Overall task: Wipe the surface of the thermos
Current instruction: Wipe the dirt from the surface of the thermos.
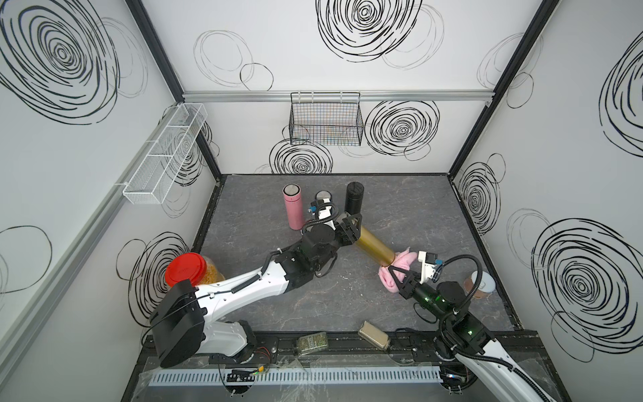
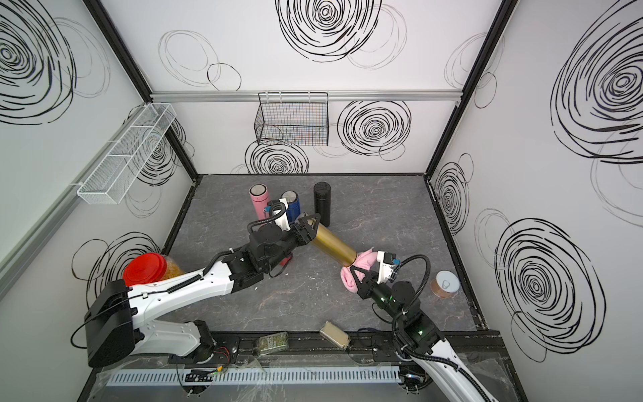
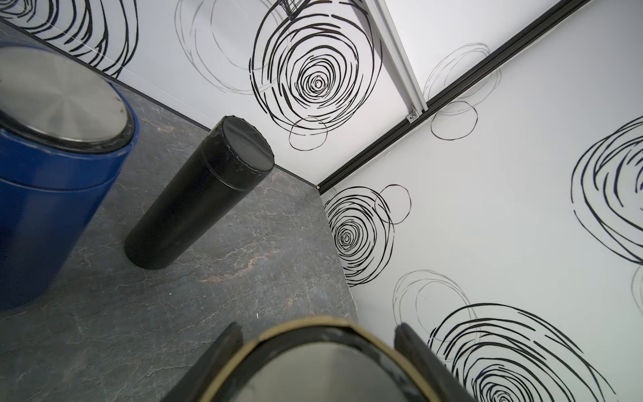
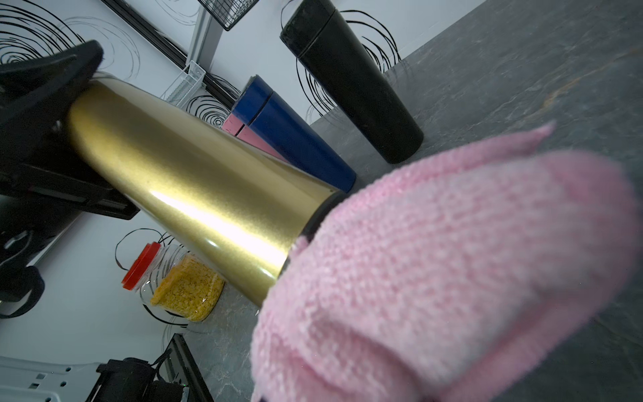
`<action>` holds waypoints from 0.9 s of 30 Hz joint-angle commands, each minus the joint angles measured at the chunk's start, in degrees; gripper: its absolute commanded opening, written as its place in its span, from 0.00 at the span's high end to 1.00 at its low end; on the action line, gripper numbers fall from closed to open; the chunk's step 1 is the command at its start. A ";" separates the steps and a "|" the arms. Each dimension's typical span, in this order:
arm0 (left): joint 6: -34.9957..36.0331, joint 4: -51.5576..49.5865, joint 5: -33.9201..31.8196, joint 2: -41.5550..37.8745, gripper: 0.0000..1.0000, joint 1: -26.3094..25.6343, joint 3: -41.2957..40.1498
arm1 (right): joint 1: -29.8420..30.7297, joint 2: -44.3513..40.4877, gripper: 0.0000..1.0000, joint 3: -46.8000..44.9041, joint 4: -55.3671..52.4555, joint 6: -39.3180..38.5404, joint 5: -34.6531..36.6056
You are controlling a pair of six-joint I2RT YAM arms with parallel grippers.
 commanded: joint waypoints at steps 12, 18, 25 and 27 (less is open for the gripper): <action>-1.55 7.04 3.89 2.46 1.00 0.10 2.26 | 6.86 9.52 1.00 2.68 1.98 -3.86 4.87; -1.02 6.36 4.42 1.61 1.00 0.19 1.65 | -1.69 5.74 1.00 7.74 -7.43 -9.44 3.77; -0.40 5.75 3.63 0.40 1.00 0.20 1.49 | -5.32 11.71 1.00 10.95 -6.84 -12.34 1.45; -0.51 5.89 3.56 0.28 1.00 0.27 1.38 | -5.39 12.55 1.00 10.78 -5.22 -11.13 0.34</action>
